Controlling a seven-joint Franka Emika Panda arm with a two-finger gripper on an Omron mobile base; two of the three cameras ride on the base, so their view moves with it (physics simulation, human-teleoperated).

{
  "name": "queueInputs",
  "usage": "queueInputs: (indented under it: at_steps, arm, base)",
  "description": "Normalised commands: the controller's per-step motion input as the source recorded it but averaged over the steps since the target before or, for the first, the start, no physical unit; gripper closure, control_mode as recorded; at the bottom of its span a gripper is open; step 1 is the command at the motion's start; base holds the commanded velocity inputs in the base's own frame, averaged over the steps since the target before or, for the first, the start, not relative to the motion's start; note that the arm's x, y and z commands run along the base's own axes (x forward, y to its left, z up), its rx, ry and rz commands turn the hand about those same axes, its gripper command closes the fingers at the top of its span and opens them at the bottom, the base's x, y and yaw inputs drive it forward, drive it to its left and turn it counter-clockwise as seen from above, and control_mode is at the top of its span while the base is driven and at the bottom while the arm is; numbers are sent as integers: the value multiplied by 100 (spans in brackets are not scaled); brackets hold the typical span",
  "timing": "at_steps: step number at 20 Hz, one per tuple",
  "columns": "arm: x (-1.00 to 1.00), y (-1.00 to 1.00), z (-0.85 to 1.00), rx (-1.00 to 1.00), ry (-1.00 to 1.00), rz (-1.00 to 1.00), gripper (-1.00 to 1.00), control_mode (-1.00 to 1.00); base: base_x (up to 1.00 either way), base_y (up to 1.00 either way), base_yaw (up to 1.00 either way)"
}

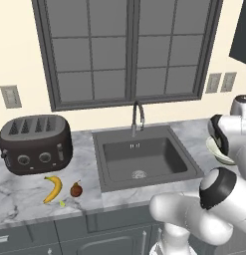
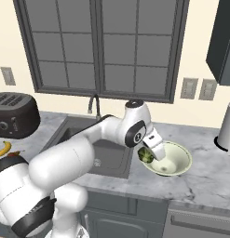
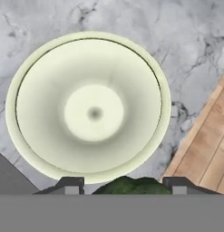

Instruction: There is a mixed pile of frozen fruits and vegetables on the counter. Locate all the frozen vegetables and place the items in a bowl on the counter. Take all the frozen fruits and defrost them in a running sink.

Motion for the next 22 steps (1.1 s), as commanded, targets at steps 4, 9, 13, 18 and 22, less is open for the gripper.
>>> queueInputs:
  at_steps: [4,9,13,18,22]
  arm:
    - [8,-1,-24,8,0,0,100,-100]
    - [17,0,-10,3,0,0,100,-100]
    - [32,-2,0,2,0,2,100,-100]
    - [32,-33,0,1,0,3,100,-100]
    - [5,-33,-16,0,0,0,100,-100]
  base:
    - [0,0,0]
    - [0,0,0]
    - [0,0,0]
    - [0,0,0]
    - [0,0,0]
